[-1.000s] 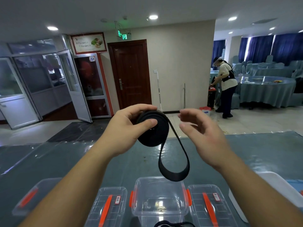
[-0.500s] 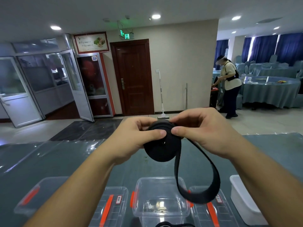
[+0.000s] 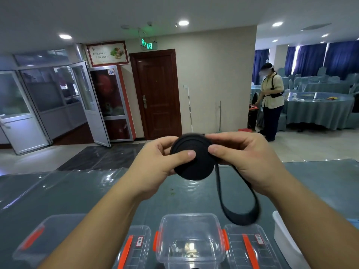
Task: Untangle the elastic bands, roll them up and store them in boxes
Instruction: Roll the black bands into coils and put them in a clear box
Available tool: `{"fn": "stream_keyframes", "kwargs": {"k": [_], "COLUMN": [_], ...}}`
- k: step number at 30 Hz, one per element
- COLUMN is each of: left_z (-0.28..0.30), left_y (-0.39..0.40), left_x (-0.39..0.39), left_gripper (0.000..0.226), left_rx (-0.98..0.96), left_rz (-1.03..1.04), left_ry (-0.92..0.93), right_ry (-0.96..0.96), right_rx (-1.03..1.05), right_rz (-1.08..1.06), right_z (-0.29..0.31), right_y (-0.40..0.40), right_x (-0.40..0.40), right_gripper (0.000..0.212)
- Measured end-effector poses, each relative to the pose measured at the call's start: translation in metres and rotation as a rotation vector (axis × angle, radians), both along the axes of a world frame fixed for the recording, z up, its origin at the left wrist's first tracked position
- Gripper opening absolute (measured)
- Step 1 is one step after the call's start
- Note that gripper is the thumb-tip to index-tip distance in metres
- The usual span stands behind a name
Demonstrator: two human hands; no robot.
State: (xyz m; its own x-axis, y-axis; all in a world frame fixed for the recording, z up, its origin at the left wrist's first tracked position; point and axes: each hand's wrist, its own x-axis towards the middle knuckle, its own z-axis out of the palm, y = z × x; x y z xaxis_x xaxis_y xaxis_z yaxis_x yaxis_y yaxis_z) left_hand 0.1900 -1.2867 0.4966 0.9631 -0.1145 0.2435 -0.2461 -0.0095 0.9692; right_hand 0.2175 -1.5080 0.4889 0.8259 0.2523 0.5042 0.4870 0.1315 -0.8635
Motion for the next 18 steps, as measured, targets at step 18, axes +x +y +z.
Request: {"fn": "stream_keyframes", "kwargs": {"k": [18], "left_z": [-0.003], "left_y": [-0.005], "left_x": [-0.002], "left_gripper": [0.041], "left_rx": [0.035], "left_rz": [-0.035], "left_ry": [0.044], "right_ry": [0.113], "right_rx": [0.168], "right_rz": [0.079], "right_z": [-0.013], "right_y": [0.003], "right_x": [-0.008], "right_gripper": [0.028]}}
